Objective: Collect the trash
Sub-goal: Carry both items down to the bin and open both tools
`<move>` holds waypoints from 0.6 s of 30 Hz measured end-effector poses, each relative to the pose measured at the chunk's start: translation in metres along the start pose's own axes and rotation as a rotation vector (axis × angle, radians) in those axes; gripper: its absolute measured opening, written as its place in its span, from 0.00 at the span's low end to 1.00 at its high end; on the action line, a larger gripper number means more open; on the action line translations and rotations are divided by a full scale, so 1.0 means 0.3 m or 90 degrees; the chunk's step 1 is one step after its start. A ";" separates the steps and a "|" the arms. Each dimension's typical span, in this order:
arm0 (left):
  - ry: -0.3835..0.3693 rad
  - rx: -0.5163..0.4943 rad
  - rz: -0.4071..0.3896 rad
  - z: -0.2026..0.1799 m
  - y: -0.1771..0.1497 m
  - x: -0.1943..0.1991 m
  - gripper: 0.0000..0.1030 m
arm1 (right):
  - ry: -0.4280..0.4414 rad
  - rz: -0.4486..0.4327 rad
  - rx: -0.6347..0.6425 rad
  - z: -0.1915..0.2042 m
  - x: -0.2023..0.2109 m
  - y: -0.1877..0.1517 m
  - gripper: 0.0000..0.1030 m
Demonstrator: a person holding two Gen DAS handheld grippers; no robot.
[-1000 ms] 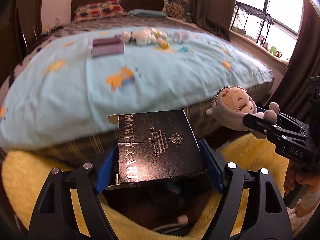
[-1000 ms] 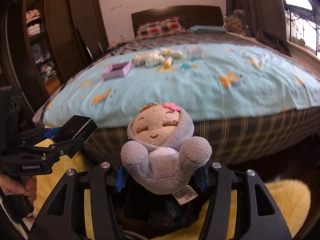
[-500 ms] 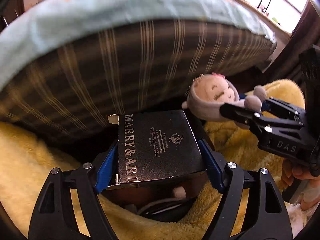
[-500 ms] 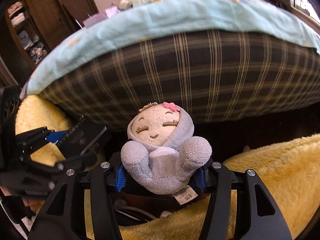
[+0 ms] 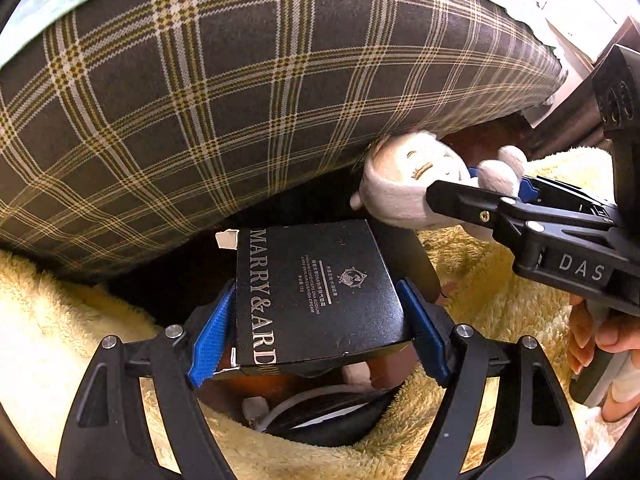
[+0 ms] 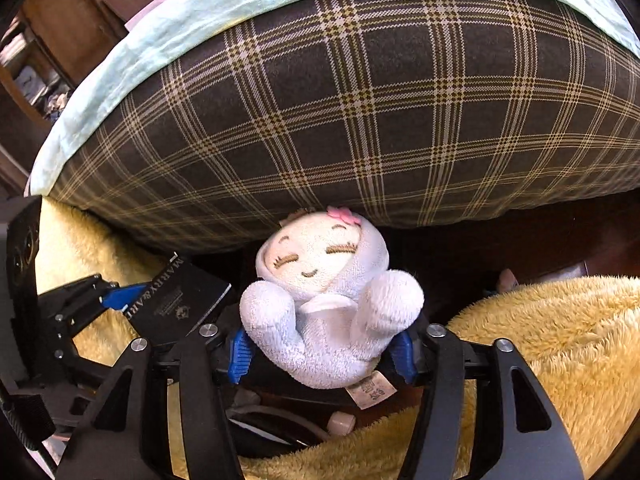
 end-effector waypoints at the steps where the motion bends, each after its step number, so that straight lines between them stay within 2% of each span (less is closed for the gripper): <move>1: -0.001 0.000 0.001 0.004 -0.004 -0.002 0.73 | 0.000 -0.003 0.001 -0.002 0.007 0.004 0.57; 4: -0.002 0.002 0.004 0.013 -0.004 -0.007 0.73 | 0.001 -0.009 -0.001 -0.007 0.050 0.046 0.61; 11: -0.005 0.009 -0.009 0.051 -0.004 0.028 0.92 | -0.013 -0.038 -0.012 -0.040 0.136 0.108 0.67; 18: 0.011 0.005 -0.033 0.055 -0.001 0.095 0.92 | -0.018 -0.075 -0.019 -0.085 0.259 0.162 0.68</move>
Point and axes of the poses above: each gripper's, at about its wrist camera, not at the fingertips, and x roughly against the way its jaws point, z to its left, y to its top, the point moved 8 cm from there along -x, roughly the way its jaws point, and after that the axes turned 14 degrees about z, right-handed, at the moved point
